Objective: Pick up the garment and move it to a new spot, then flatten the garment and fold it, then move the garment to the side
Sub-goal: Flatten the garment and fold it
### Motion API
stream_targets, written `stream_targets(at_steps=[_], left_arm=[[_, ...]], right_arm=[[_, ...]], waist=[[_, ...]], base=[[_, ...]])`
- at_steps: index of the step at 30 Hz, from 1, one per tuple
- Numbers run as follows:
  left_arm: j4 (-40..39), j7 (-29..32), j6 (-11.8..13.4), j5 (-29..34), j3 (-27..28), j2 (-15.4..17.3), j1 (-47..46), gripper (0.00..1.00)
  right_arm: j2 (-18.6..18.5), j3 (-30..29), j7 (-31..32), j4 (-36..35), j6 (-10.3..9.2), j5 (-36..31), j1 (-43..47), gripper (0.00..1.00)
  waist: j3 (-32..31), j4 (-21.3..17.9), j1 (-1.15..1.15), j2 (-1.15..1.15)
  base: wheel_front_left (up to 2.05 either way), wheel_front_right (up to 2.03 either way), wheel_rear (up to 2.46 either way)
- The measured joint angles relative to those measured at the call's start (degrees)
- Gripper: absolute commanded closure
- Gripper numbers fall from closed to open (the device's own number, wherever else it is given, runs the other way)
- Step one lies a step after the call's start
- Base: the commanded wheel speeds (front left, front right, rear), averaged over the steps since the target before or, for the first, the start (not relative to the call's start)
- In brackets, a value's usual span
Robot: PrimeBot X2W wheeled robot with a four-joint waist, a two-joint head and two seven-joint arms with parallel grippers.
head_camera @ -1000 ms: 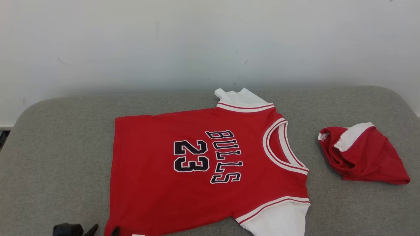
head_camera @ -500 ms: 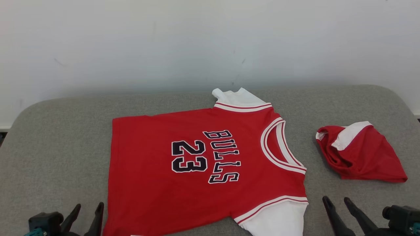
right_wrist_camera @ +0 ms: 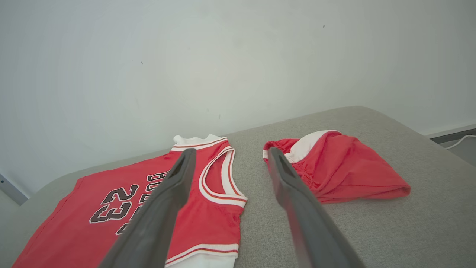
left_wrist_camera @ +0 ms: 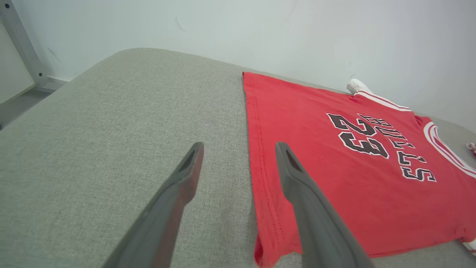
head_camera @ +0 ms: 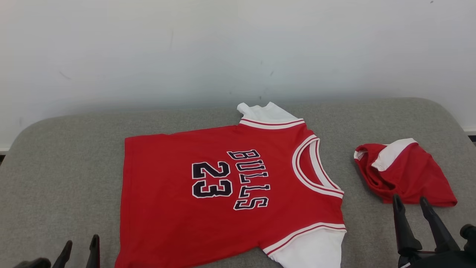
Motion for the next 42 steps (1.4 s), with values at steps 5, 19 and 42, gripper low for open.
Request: stream_targets(at_steps=[5,19,42], left_arm=[[-1.89,0.0,0.0,4.8,3.57,-1.32,2.18,0.0],[-8.16,0.0,0.01,13.01,8.27,-3.93,4.81,0.0],[-13.34,-0.01,0.01,16.74,13.76,-9.42,7.02,0.0]], right_arm=[[0.03,0.02,-2.09,0.97,-0.52,-2.36,1.1,0.0],[-0.24,0.97,-1.34,4.35,-1.0,-4.63,0.86,0.0],[0.2,1.93,-1.34,4.13,-1.01,-4.66,-0.3,0.0]], waist=[[0.13,-0.23,0.0,0.0],[0.07,-0.38,0.0,0.0],[0.31,0.22,0.0,0.0]], base=[[0.0,0.0,0.0],[0.0,0.0,0.0],[0.0,0.0,0.0]])
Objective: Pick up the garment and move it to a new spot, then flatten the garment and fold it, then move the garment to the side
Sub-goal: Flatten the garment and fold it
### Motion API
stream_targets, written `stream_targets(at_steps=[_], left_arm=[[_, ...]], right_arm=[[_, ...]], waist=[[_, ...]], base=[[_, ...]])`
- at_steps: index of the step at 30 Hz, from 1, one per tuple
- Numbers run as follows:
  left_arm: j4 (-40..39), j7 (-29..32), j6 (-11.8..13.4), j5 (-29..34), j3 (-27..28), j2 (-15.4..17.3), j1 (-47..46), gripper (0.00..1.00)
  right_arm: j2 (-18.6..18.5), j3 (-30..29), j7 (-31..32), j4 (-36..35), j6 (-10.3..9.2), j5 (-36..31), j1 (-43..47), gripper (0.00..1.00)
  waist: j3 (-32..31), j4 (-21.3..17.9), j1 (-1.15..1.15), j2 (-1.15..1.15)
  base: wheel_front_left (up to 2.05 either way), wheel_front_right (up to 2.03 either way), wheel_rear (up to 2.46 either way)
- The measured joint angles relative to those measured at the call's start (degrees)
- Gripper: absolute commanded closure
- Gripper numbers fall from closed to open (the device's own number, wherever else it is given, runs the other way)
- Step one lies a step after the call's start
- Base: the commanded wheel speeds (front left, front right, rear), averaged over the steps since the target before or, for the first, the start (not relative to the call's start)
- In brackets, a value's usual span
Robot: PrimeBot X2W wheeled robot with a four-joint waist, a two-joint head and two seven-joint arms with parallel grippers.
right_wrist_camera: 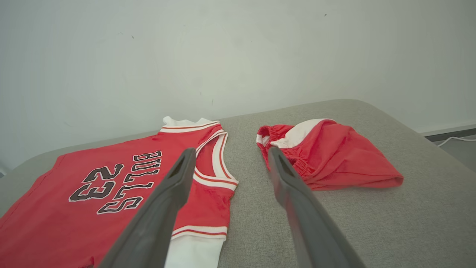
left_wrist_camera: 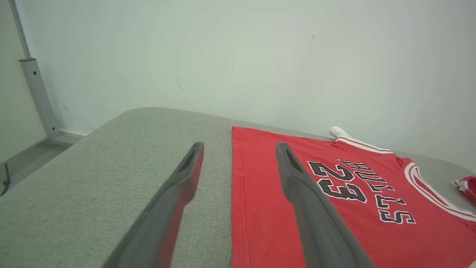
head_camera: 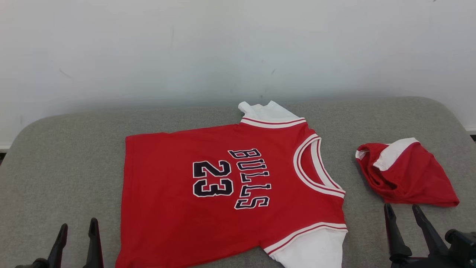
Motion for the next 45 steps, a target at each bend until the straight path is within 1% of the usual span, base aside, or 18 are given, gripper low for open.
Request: stream_targets(at_steps=[6,10,17,23,39,41,45], left_arm=[[-0.38,0.0,0.0,0.79,1.24,-0.27,0.08,0.0],[-0.32,0.27,0.0,3.56,1.09,-0.27,0.08,0.0],[-0.08,1.36,0.0,6.2,0.1,0.04,0.07,0.0],[-0.13,2.55,0.0,6.5,-0.31,0.31,0.08,0.0],[-0.27,4.95,-0.05,6.76,-0.76,0.35,0.08,0.0],[-0.3,5.88,-0.45,6.58,-1.34,0.37,0.07,0.0],[0.13,8.17,-2.6,5.26,-2.74,0.34,0.08,0.0]], right_arm=[[0.23,0.41,0.0,0.05,-0.01,-0.21,-0.21,0.0],[0.2,0.71,0.02,0.3,-0.01,-1.04,-0.66,0.0],[0.0,1.25,0.51,0.81,-0.15,-2.44,-1.38,0.0],[-0.32,1.45,1.03,1.15,-0.43,-2.9,-1.39,0.0],[-0.42,1.63,3.08,1.6,-0.44,-2.92,-1.19,0.0],[-0.6,1.65,3.9,1.75,-0.44,-2.87,-0.72,0.0],[-0.64,2.67,6.69,2.32,-0.4,-2.14,1.36,0.0]], waist=[[0.24,0.16,0.0,0.0],[0.45,0.16,0.0,0.0],[0.53,0.02,0.0,0.0],[0.32,-0.25,0.0,0.0],[-0.13,0.01,0.0,0.0],[-0.15,0.16,0.0,0.0],[0.09,0.61,0.0,0.0]], base=[[0.0,0.0,0.0],[0.0,0.0,0.0],[0.0,0.0,0.0],[0.0,0.0,0.0],[0.0,0.0,0.0],[0.0,0.0,0.0],[0.0,0.0,0.0]])
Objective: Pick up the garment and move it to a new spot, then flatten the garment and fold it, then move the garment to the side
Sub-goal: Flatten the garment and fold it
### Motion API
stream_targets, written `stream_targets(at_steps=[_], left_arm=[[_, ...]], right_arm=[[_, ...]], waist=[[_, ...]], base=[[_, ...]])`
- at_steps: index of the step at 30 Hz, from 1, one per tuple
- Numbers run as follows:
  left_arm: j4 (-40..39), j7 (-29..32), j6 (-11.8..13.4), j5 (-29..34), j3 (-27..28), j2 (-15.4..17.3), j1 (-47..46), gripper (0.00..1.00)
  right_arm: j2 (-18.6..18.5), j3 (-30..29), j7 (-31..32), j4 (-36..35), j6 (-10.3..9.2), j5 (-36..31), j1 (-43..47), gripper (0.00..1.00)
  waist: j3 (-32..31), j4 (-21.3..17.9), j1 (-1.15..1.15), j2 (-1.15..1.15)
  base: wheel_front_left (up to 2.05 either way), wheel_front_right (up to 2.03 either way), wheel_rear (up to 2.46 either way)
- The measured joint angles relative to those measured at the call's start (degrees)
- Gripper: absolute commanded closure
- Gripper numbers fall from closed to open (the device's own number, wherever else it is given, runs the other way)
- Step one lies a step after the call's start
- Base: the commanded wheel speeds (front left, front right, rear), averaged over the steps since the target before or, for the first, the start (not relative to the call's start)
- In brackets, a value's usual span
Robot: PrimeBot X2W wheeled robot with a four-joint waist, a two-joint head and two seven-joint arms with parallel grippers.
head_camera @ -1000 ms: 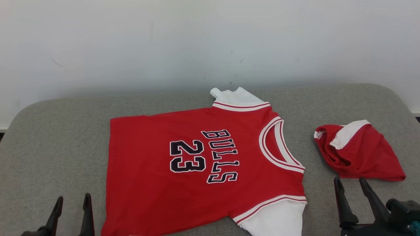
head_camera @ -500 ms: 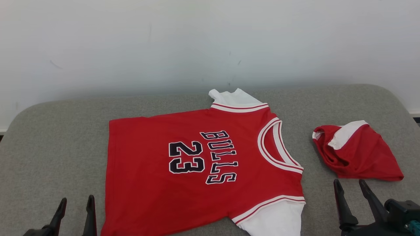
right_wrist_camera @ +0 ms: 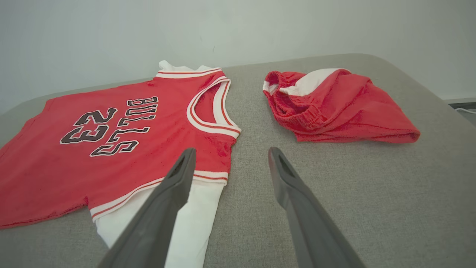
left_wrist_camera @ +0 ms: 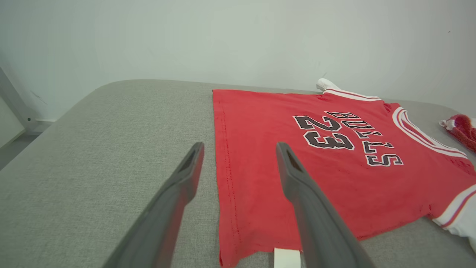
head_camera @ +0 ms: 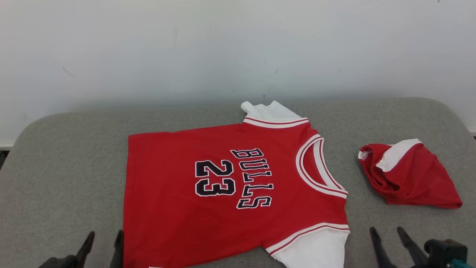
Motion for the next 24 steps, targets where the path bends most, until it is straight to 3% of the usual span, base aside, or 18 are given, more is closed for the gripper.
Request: stream_targets(at_steps=[12,24], left_arm=[[5.97,9.57,-6.64,-5.86,-3.14,0.96,-0.51,0.0],[12.96,15.11,-8.65,-6.84,-4.44,0.3,-6.82,0.0]], right_arm=[[0.08,3.12,9.76,1.93,0.64,2.8,2.25,0.0],[2.29,6.65,16.89,6.53,0.41,2.83,0.07,0.0]], waist=[[2.68,0.59,0.0,0.0],[5.57,1.86,0.0,0.0]], base=[[0.0,0.0,0.0],[0.0,0.0,0.0]])
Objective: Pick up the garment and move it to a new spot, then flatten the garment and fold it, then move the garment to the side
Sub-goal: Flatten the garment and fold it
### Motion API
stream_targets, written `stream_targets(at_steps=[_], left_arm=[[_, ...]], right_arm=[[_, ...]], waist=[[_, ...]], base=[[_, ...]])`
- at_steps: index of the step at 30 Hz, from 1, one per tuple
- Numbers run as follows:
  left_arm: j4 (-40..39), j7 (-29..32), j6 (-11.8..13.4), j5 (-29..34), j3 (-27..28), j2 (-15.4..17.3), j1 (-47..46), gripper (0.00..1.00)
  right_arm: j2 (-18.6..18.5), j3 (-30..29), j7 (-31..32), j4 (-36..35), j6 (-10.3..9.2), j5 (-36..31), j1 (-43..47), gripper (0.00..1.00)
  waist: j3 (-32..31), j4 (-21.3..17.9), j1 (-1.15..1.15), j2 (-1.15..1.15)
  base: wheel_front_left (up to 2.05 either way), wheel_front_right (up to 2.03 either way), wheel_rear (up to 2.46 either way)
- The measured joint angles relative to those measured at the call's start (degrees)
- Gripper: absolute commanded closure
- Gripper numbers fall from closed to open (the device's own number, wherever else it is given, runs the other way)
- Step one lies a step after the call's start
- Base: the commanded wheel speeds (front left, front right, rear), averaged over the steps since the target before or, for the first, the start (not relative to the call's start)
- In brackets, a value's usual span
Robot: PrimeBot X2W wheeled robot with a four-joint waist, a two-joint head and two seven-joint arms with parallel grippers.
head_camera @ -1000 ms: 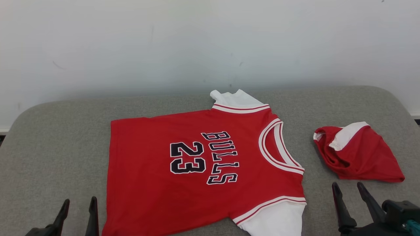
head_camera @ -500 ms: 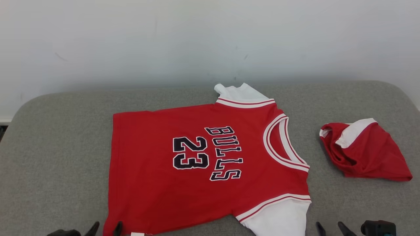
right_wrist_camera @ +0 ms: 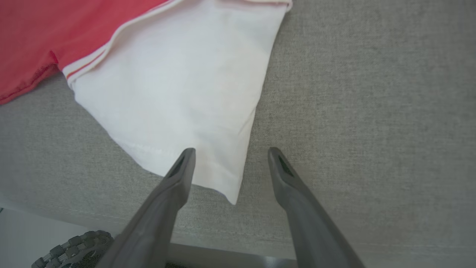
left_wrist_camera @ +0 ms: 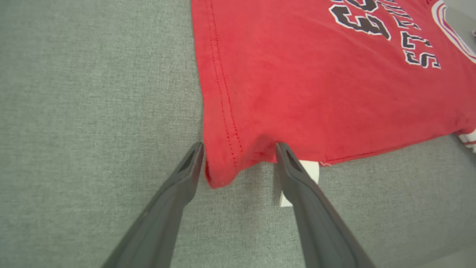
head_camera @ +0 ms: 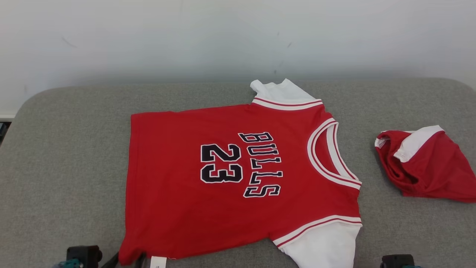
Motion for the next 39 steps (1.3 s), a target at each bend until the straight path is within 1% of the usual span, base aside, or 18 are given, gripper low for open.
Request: stream_targets(at_steps=[8,9,10,12,13,14,15,16,17,18,19,20,22,30,31,32,33,39], left_arm=[[4.42,3.25,-1.32,-2.13,-1.85,-0.86,-0.91,0.0],[4.66,3.28,-1.44,-2.16,-1.89,-0.92,-1.09,0.0],[4.97,3.47,-1.49,-2.43,-1.94,-1.0,-1.49,0.0],[5.88,3.7,-1.52,-2.59,-1.94,-1.12,-2.25,0.0],[6.38,3.69,-1.52,-2.56,-1.99,-1.12,-2.52,0.0],[6.58,3.68,-1.53,-2.27,-2.2,-1.05,-2.81,0.18],[6.7,3.42,-1.53,-2.25,-2.07,-1.12,-3.01,0.54],[6.9,3.21,-1.51,-2.22,-2.01,-1.18,-3.14,0.66],[7.32,3.21,-1.51,-1.96,-2.19,-1.12,-3.22,0.7],[7.65,3.19,-1.51,-1.58,-2.31,-1.04,-3.27,0.7],[7.79,3.09,-1.49,-1.43,-2.26,-0.97,-3.29,0.78],[8.06,2.93,-1.49,-1.43,-2.25,-0.9,-3.36,0.91],[8.33,2.6,-1.49,-1.42,-2.26,-0.94,-3.41,1.0],[9.87,1.41,-1.71,-1.41,-2.35,-1.07,-4.17,1.0],[10.01,1.18,-1.78,-1.41,-2.33,-1.12,-4.17,1.0],[10.09,1.15,-1.77,-1.41,-2.32,-1.21,-4.17,0.56],[10.12,1.08,-1.65,-1.42,-2.2,-1.33,-4.17,0.0],[9.13,-1.08,-0.7,-1.33,-1.29,-1.02,-3.21,0.0]], right_arm=[[0.89,1.44,2.37,2.94,-0.02,-0.09,-0.93,0.0],[1.01,1.54,2.78,3.22,-0.02,-0.09,-1.29,0.05],[1.04,1.7,3.11,3.41,-0.03,-0.09,-1.54,0.57],[1.11,2.02,3.18,4.1,-0.03,-0.1,-1.8,1.0],[1.12,2.15,3.42,4.54,-0.12,-0.11,-2.18,1.0],[1.11,2.18,3.64,4.65,-0.19,-0.11,-2.5,1.0],[1.18,2.24,3.67,4.72,-0.19,-0.1,-2.7,1.0],[1.4,2.36,3.67,4.83,-0.18,-0.1,-2.7,1.0],[1.55,2.38,3.67,4.91,-0.18,-0.1,-2.7,1.0],[1.55,2.36,3.67,4.95,-0.18,-0.1,-2.72,1.0],[1.54,2.36,3.67,4.95,-0.18,-0.1,-2.72,1.0],[1.55,2.33,3.67,5.03,-0.18,-0.1,-2.75,1.0],[1.54,2.24,3.67,5.15,-0.18,-0.09,-2.78,1.0],[1.53,2.09,3.6,5.93,-0.09,-0.08,-3.05,1.0],[1.53,2.03,3.58,5.97,-0.09,-0.09,-3.08,0.71],[1.55,1.96,3.53,6.0,-0.09,-0.08,-3.09,0.0],[1.59,1.8,3.49,6.01,-0.09,-0.08,-3.09,0.0],[1.78,1.01,2.55,4.77,-0.09,0.22,-2.83,0.0]], waist=[[0.07,0.37,0.0,0.0],[-0.04,0.4,0.0,0.0],[-0.09,0.42,0.0,0.0],[-0.17,0.41,0.0,0.0],[-0.27,0.35,0.0,0.0],[-0.35,0.28,0.0,0.0],[-0.39,0.23,0.0,0.0],[-0.4,0.22,0.0,0.0],[-0.4,0.21,0.0,0.0],[-0.4,0.2,0.0,0.0],[-0.35,0.19,0.0,0.0],[-0.26,0.2,0.0,-0.01],[-0.2,0.23,0.0,0.0],[-0.29,0.51,0.0,0.0],[-0.32,0.54,0.0,0.0],[-0.36,0.56,0.0,0.0],[-0.41,0.59,0.0,0.0],[-0.72,0.57,0.0,0.0]], base=[[0.0,0.0,0.0],[0.0,0.0,0.0],[0.0,0.0,0.0],[0.0,0.0,0.0],[0.0,0.0,0.0],[0.0,0.0,0.0],[0.0,0.0,0.0],[0.0,0.0,0.0],[0.0,0.0,0.0],[0.0,0.0,0.0],[0.0,0.0,0.0],[0.0,0.0,0.0],[0.0,0.0,0.0],[0.0,0.0,0.0],[0.0,0.0,0.0],[0.0,0.0,0.0],[0.0,0.0,0.0],[0.0,0.0,0.0]])
